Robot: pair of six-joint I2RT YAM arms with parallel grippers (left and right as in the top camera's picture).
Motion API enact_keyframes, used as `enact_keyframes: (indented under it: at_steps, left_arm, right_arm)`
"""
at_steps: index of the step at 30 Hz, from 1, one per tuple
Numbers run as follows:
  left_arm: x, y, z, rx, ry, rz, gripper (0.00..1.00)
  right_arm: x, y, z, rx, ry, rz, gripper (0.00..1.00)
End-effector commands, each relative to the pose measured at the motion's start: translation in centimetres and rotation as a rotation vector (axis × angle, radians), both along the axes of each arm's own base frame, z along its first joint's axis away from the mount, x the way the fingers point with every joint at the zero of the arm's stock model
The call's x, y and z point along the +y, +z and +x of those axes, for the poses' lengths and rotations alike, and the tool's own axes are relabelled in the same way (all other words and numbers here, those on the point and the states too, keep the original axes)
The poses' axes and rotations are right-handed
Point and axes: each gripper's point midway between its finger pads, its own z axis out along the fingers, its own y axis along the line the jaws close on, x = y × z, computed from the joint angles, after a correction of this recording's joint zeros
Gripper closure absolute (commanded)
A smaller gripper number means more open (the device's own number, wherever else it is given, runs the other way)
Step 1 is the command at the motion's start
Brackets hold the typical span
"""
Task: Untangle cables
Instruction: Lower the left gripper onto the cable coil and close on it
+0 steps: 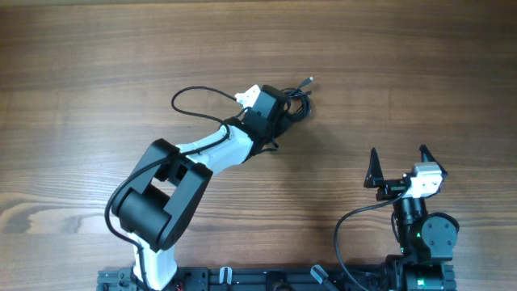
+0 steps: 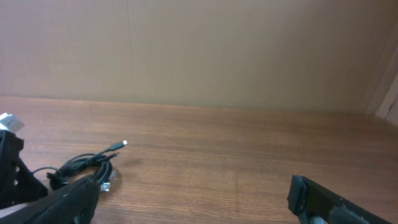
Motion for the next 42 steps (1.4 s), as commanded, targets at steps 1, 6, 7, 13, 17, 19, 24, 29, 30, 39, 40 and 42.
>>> enact_keyframes:
  at_steps: [1, 6, 7, 13, 17, 19, 24, 29, 30, 39, 40, 42]
  left_arm:
    - [0.1, 5.9, 1.3, -0.118, -0.001, -0.039, 0.89]
    - [-0.5, 5.8, 2.3, -0.159, 0.006, -0.056, 0.37]
    - [-0.6, 5.2, 2.3, -0.151, 0.008, -0.054, 0.32]
    - [-0.8, 3.4, 2.2, -0.127, 0.009, -0.042, 0.35]
    - [-1.0, 2.0, 2.4, -0.121, 0.001, -0.031, 0.36]
    - [-0.9, 1.5, 2.5, -0.124, 0.008, -0.023, 0.36]
    - [-1.0, 0.8, 2.9, -0.157, -0.031, 0.011, 0.45]
    - [-1.0, -0.3, 2.9, -0.207, -0.094, 0.116, 0.48]
    - [-1.1, -0.2, 2.9, -0.221, -0.108, 0.136, 0.49]
    - [-0.8, 2.0, 1.8, -0.243, -0.157, 0.213, 0.96]
    - [-0.5, 3.6, 1.7, -0.271, -0.2, 0.243, 0.96]
    - [0.5, 6.9, 0.6, -0.31, -0.305, 0.322, 0.96]
  right_arm:
    - [-0.3, 0.1, 0.0, -0.007, -0.017, 0.014, 0.0]
    - [-0.3, 0.1, 0.0, -0.007, -0.017, 0.015, 0.0]
    - [-0.3, 0.1, 0.0, -0.007, -0.017, 0.014, 0.0]
    - [-0.3, 0.1, 0.0, -0.007, -0.017, 0.015, 0.0]
    - [-0.3, 0.1, 0.0, -0.007, -0.017, 0.015, 0.0]
    - [-0.3, 0.1, 0.0, -0.007, -0.017, 0.014, 0.0]
    - [-0.3, 0.1, 0.0, -0.007, -0.017, 0.014, 0.0]
    - [-0.3, 0.1, 0.0, -0.007, -0.017, 0.014, 0.0]
    - [-0.3, 0.1, 0.0, -0.007, -0.017, 0.014, 0.0]
    - [-0.3, 0.1, 0.0, -0.007, -0.017, 0.014, 0.0]
    - [-0.3, 0.1, 0.0, -0.007, -0.017, 0.014, 0.0]
    - [-0.3, 0.1, 0.0, -0.007, -0.017, 0.015, 0.0]
